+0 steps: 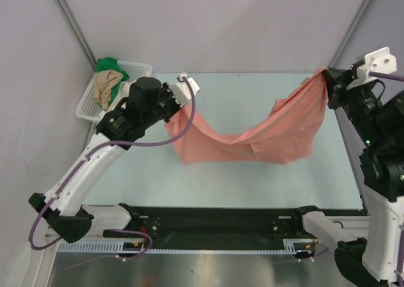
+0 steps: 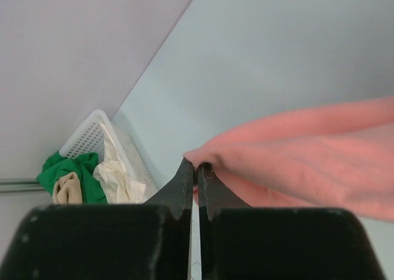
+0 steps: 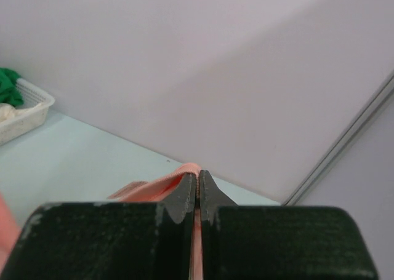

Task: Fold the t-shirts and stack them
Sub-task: Flatten the tshirt out

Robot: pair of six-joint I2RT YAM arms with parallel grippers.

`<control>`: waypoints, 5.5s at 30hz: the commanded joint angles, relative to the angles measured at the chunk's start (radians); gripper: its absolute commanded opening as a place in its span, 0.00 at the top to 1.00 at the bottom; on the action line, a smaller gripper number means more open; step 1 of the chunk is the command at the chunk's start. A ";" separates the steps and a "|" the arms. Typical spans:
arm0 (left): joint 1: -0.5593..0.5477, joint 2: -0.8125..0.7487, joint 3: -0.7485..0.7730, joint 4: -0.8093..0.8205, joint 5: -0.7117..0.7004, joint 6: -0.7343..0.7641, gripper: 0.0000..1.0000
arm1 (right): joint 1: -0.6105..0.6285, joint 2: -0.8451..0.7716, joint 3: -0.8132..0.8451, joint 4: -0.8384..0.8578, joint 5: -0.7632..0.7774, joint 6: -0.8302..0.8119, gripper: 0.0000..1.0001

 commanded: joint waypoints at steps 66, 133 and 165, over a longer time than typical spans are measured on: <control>0.446 0.922 0.118 -0.017 0.512 -0.423 0.62 | -0.173 0.711 -0.341 0.358 -0.050 -0.015 1.00; 0.397 0.749 -0.022 0.023 0.184 -0.361 1.00 | -0.210 0.607 -0.492 0.413 -0.028 0.009 1.00; 0.371 0.720 -0.043 0.095 -0.087 -0.208 0.99 | -0.208 0.046 -1.126 0.192 -0.427 -1.091 0.20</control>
